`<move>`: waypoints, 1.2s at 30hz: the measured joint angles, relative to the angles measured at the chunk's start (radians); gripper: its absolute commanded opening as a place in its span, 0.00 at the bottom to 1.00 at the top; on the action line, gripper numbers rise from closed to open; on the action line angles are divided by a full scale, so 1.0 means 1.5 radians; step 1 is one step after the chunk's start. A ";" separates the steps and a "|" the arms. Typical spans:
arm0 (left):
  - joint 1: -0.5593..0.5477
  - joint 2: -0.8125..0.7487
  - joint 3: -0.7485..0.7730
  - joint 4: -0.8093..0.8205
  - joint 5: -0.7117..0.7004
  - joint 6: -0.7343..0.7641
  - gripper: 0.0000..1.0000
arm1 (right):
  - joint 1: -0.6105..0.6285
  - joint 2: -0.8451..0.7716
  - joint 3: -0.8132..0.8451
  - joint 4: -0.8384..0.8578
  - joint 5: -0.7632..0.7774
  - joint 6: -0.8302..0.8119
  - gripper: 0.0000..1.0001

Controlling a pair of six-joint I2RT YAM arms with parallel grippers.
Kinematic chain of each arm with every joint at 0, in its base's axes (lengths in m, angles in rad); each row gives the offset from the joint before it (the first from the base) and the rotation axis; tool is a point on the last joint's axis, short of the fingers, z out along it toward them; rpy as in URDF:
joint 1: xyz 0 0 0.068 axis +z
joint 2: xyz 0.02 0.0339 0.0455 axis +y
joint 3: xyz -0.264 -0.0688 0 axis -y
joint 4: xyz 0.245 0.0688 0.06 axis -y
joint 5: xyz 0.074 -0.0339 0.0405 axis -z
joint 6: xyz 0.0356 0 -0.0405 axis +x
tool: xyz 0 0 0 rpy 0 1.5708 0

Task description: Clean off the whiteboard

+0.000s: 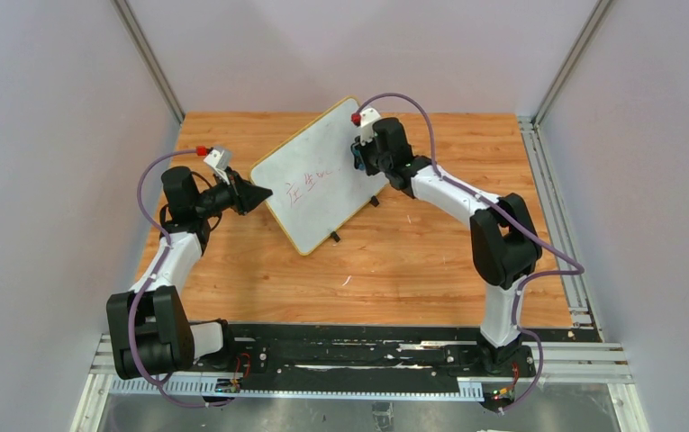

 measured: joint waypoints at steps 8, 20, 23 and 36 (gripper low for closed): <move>0.000 0.000 0.000 -0.002 -0.001 -0.001 0.00 | 0.073 -0.013 -0.002 0.001 0.008 0.016 0.01; 0.003 0.000 0.000 -0.006 -0.003 0.000 0.00 | 0.169 -0.022 -0.002 0.026 0.008 0.030 0.01; 0.003 0.000 0.001 -0.009 -0.003 0.001 0.00 | 0.167 -0.022 -0.002 0.026 0.010 0.027 0.01; 0.002 0.000 0.004 -0.011 0.003 0.008 0.00 | 0.013 -0.003 0.053 -0.017 -0.020 0.007 0.01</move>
